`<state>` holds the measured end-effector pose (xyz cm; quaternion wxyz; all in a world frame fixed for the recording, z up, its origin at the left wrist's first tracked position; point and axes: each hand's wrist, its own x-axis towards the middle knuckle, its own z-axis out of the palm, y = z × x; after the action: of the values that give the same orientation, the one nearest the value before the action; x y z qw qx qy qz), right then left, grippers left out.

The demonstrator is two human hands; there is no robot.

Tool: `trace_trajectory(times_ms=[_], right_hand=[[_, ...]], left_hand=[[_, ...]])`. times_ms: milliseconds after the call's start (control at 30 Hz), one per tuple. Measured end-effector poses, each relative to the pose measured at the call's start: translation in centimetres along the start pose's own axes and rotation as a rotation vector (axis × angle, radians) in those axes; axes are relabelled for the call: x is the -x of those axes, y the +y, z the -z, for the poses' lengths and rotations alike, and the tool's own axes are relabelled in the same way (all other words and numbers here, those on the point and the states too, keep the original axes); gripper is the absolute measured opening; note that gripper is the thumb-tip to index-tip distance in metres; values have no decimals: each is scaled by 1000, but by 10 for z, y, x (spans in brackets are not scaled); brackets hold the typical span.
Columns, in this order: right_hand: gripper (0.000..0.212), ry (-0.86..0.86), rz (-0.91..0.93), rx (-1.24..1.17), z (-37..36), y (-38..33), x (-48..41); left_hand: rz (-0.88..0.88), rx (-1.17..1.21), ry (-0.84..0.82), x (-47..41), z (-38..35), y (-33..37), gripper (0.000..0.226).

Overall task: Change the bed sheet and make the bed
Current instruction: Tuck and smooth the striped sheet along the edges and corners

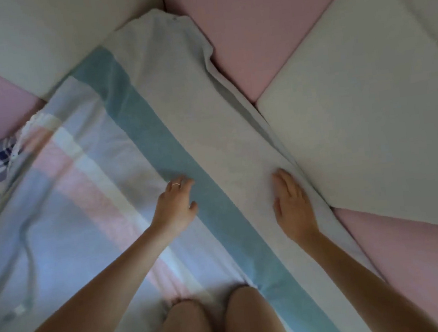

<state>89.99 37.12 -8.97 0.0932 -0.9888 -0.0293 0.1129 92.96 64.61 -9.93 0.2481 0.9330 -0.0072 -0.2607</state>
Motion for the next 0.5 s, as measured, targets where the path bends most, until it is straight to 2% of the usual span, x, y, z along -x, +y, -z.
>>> trace_trajectory(times_ms=[67,133,200,300,367,433,500], right_hand=[[49,71,-66,-55,6,11,15],[47,157,-267,-129,8,21,33],[49,160,-440,-288,5,24,40],[60,50,-541,-326,2,28,41],[72,-118,-571,-245,4,27,29],[74,-303,-569,-69,3,24,19],[79,-358,-538,2,2,17,8]], left_hand=[[-59,54,0,-2,-4,20,48],[-137,87,17,-7,-8,45,44],[-221,106,70,-14,-7,65,42],[-366,24,88,-28,-4,99,47],[-398,-46,45,-37,0,117,51],[-415,-95,-11,-41,2,131,51],[-406,-111,-40,-39,3,133,49]])
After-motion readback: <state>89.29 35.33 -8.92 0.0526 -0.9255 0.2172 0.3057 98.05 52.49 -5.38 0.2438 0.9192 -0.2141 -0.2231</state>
